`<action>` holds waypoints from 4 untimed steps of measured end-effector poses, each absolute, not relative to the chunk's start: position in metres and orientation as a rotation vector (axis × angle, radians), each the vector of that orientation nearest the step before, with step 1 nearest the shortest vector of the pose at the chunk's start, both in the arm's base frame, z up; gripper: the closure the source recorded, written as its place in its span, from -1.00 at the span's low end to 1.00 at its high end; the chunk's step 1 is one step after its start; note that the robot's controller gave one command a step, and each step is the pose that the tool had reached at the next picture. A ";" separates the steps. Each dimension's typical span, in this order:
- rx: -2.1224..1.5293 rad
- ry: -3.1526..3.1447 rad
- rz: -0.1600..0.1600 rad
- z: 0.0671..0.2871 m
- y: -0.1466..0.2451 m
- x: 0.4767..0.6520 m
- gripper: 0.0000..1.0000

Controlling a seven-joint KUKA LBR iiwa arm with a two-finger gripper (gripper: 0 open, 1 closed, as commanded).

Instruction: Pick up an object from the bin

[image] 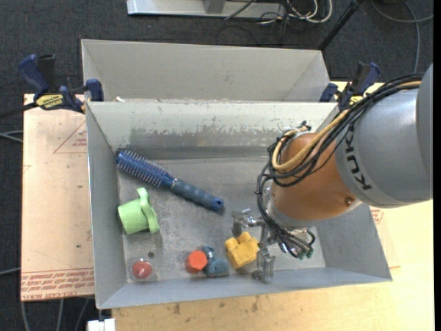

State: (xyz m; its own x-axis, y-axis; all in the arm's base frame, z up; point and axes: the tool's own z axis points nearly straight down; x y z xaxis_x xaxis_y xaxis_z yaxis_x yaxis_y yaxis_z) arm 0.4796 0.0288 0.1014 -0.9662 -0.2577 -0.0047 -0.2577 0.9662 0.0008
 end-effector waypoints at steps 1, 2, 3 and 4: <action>-0.456 3.105 0.000 0.119 0.013 0.482 -1.00; -0.548 3.082 0.000 0.070 0.028 0.492 -1.00; -0.548 3.084 0.000 0.071 0.028 0.494 -1.00; -0.550 3.092 0.001 0.069 0.028 0.492 1.00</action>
Offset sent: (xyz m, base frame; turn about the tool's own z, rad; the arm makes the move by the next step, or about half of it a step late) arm 0.0018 -0.0151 0.0176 -0.0345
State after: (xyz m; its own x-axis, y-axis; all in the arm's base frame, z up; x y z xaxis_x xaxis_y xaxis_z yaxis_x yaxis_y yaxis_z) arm 0.4921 0.0285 0.0691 -0.9386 -0.3449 -0.0010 -0.3449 0.9386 0.0005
